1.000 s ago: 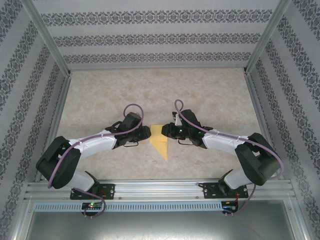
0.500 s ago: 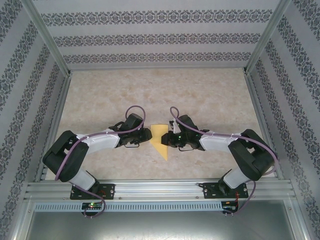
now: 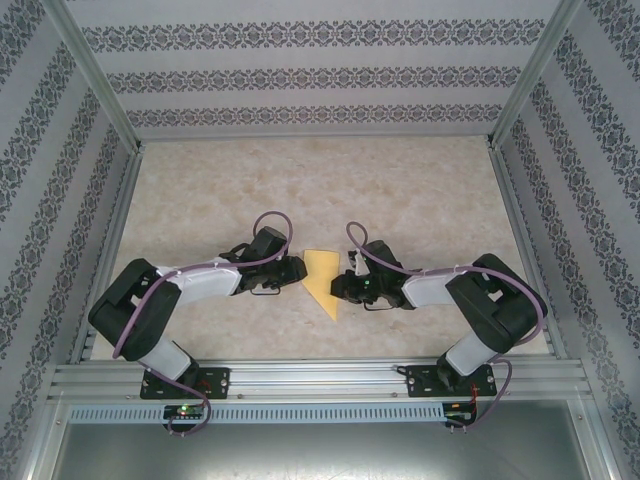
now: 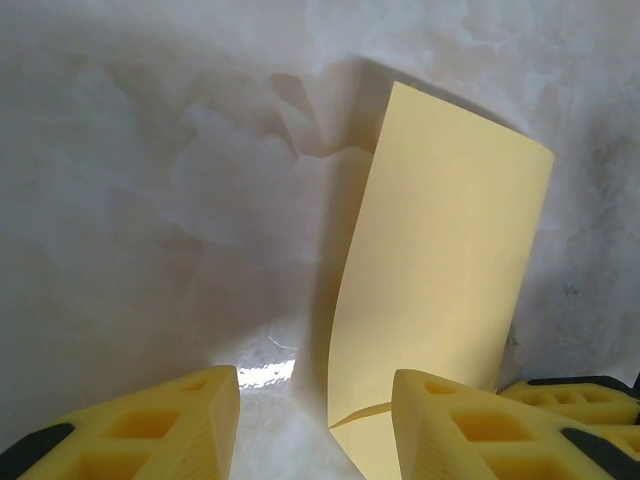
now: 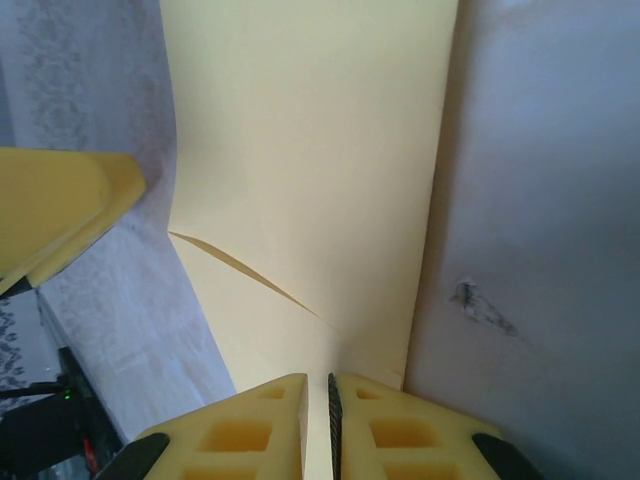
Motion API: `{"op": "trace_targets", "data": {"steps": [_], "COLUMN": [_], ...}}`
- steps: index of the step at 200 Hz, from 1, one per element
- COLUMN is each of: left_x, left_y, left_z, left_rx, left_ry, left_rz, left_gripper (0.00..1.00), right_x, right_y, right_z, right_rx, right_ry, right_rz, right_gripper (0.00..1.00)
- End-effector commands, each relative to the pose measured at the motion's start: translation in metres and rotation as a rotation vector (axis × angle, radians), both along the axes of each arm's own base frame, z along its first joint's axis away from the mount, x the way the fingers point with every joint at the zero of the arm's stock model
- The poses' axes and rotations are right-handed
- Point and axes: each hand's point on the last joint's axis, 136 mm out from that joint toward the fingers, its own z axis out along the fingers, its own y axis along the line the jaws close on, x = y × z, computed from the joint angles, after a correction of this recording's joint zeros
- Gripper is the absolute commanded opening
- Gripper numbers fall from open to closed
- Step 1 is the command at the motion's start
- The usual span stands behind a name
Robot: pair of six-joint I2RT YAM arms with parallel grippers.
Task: Fold a paper plane with a square sheet of paper (pick it up from the middle)
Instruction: Fold the wing for the fifth time at the center of the table.
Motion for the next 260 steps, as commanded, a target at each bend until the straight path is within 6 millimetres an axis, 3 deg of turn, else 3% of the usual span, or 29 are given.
{"op": "trace_targets", "data": {"steps": [1,37,190,260], "left_x": [0.012,0.014,0.027,0.043], "left_y": [-0.012,-0.025,-0.046,-0.058], "left_z": [0.009,0.013,0.004,0.018], "left_rx": [-0.064,-0.134,-0.278,-0.348], "left_ry": [-0.015,-0.017,0.018,-0.008], "left_rz": [0.004,-0.021,-0.027,-0.119], "left_gripper": [0.46,0.45,0.43,0.41], "right_x": [-0.003,-0.003,0.0,0.001], "right_y": [-0.013,-0.016,-0.028,-0.032], "right_z": [-0.029,-0.032,-0.041,-0.043], "right_rx": [-0.06,-0.061,-0.084,-0.086], "right_ry": [0.041,0.048,0.059,0.066], "right_rz": [-0.049,-0.055,-0.066,-0.064], "right_gripper": [0.15,0.15,0.15,0.15]}}
